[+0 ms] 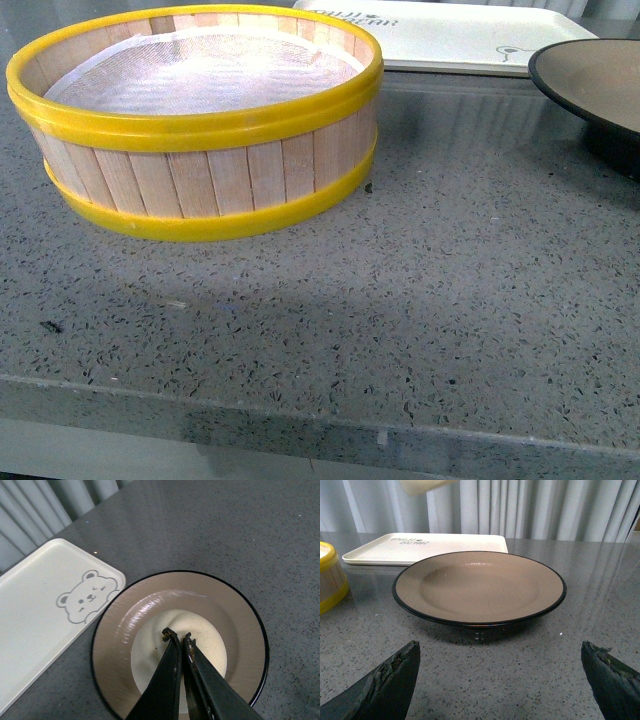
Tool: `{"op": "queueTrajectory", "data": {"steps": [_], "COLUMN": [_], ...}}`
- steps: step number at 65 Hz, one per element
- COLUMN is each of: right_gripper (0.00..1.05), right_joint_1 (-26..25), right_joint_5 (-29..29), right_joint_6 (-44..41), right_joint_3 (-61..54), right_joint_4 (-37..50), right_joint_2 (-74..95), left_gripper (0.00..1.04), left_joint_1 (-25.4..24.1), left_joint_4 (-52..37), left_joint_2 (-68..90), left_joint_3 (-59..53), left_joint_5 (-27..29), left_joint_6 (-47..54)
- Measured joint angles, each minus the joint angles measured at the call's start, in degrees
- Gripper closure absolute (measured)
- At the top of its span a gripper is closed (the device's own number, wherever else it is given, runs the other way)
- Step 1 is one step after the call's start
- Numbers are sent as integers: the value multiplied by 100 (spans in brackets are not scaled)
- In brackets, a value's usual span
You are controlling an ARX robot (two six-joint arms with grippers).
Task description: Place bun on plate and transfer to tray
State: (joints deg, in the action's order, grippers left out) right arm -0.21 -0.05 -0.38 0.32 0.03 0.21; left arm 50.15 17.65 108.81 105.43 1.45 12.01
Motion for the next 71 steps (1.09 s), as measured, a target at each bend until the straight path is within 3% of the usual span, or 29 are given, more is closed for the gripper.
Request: {"op": "queueTrajectory", "data": {"steps": [35,53,71], "right_gripper": [9,9,9], "right_joint_1": [0,0,0], "right_joint_5": [0,0,0], "right_joint_6": [0,0,0], "right_joint_3": [0,0,0], "right_joint_4": [0,0,0], "right_joint_2": [0,0,0], "left_gripper": [101,101,101], "left_joint_1": [46,11,7], "left_joint_4": [570,960,833], "left_joint_2": [1513,1770,1788], "left_joint_3": [1722,1875,1558], "left_joint_5": [114,-33,160], "left_joint_6": [592,791,872]}}
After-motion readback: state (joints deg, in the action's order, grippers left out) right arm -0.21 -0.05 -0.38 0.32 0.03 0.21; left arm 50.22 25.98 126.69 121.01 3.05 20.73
